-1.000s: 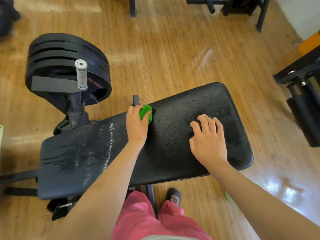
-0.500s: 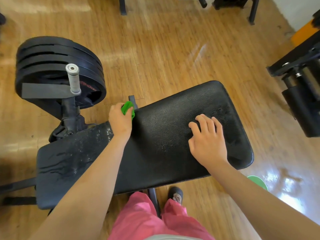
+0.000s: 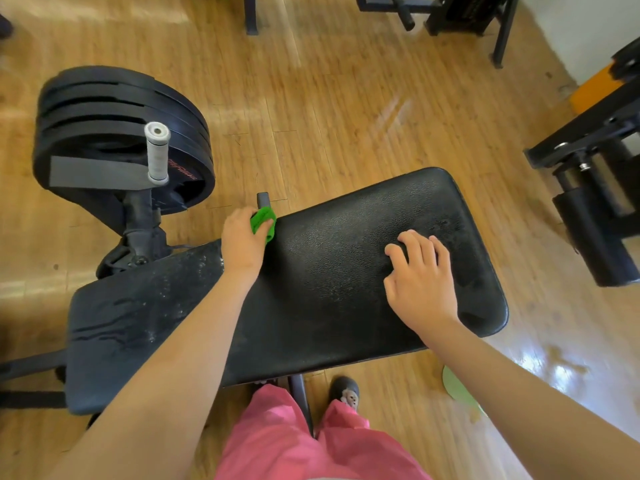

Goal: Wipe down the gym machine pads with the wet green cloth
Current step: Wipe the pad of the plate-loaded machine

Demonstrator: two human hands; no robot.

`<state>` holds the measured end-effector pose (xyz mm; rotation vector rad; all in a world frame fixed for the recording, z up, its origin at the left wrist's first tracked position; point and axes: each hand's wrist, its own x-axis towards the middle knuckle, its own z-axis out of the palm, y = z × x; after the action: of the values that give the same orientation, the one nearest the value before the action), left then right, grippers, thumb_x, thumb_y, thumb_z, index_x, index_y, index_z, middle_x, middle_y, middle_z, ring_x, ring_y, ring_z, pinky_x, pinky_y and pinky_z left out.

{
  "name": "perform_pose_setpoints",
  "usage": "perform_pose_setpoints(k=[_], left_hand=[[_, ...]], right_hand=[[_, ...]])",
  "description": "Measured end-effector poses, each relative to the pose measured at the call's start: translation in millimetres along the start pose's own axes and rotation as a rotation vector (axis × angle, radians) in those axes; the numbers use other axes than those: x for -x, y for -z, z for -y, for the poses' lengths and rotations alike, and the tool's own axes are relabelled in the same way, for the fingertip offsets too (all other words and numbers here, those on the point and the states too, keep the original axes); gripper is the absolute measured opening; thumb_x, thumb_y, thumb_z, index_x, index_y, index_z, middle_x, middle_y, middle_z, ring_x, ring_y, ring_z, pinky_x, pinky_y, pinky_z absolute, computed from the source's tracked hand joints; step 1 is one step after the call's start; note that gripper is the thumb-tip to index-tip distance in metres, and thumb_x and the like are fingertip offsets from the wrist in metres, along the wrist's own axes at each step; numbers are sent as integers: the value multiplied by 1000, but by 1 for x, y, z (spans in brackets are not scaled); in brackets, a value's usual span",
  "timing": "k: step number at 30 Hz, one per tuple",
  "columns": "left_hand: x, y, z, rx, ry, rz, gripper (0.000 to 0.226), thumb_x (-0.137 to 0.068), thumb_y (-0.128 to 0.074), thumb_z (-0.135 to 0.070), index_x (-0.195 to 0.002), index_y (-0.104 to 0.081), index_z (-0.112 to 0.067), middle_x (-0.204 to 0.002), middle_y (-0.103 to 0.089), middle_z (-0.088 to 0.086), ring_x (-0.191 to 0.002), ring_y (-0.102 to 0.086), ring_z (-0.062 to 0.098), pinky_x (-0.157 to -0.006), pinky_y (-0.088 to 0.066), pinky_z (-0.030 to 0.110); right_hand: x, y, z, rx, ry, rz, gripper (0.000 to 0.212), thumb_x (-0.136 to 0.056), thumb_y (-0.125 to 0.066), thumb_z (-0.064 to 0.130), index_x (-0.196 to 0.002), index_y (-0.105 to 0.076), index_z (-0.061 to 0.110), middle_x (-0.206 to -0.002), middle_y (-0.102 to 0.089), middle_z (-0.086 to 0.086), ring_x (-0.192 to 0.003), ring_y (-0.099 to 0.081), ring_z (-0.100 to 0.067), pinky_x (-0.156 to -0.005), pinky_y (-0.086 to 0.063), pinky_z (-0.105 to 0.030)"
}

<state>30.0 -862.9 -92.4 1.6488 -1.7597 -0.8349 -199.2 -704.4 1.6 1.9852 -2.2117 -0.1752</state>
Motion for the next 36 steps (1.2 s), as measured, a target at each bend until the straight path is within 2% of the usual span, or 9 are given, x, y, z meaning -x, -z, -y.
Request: perform_pose_setpoints(k=[3,6,9,13,19,22,24,30,36], left_hand=[[3,8,8,0,29,20,19,-90,-65,-22,-102,-62,-7,-98,-59,10,-90,-54,23,-74,-40,32],[-1,13,7,41,72,78,23,-89,-66,-18,-108,-64,-7,-105,-61,12,-90,-50,15,-74,-32,21],[-1,19,10,65,78,144,32,-88,-67,-15,-118,-62,-7,-112,-60,11,-94,-47,11,-77,-31,18],[6,24,17,74,62,137,32,-87,-69,-19,-116,-63,-8,-108,-61,8,-92,-50,11,-77,-35,23],[2,28,30,16,94,10,19,-86,-68,-15,-104,-67,-7,-98,-64,8,-90,-58,22,-75,-45,36],[-6,42,56,-14,178,15,10,-85,-67,-10,-94,-69,-7,-90,-66,10,-84,-60,26,-71,-46,38],[-11,54,80,-38,246,47,9,-84,-68,-10,-92,-69,-8,-88,-68,11,-84,-61,29,-72,-49,39],[-23,63,102,-10,365,115,12,-83,-71,-15,-94,-71,-9,-91,-70,10,-89,-63,28,-80,-49,37],[-23,35,51,201,230,167,17,-82,-72,-17,-98,-72,-10,-90,-69,2,-84,-60,15,-71,-39,22]], right_hand=[[-1,-1,1,-41,-28,-35,30,-81,-54,16,-109,-60,9,-123,-55,-14,-125,-46,-34,-108,-32,-51],[-6,2,22,-177,4,-64,32,-72,-65,7,-104,-64,7,-115,-57,-13,-116,-51,-35,-101,-34,-44],[-14,0,66,-182,195,-6,40,-70,-70,11,-109,-65,9,-118,-59,-9,-118,-53,-31,-104,-39,-43],[-33,-14,111,-170,250,92,45,-73,-76,20,-116,-65,11,-127,-60,-9,-124,-53,-29,-106,-41,-44],[-68,-42,134,-78,256,149,52,-82,-71,27,-130,-59,10,-137,-56,-10,-130,-50,-29,-109,-37,-44],[-68,-50,135,-51,264,109,48,-92,-49,29,-135,-53,9,-142,-52,-10,-134,-44,-28,-115,-26,-43],[-66,-53,135,-23,275,101,48,-94,-46,28,-138,-49,8,-144,-48,-11,-137,-40,-29,-116,-22,-43],[-67,-51,139,-9,264,113,49,-93,-52,27,-137,-50,7,-144,-48,-13,-137,-40,-31,-115,-27,-47],[-68,-50,141,10,253,124,48,-93,-46,28,-137,-48,8,-144,-48,-13,-137,-38,-32,-115,-28,-49]])
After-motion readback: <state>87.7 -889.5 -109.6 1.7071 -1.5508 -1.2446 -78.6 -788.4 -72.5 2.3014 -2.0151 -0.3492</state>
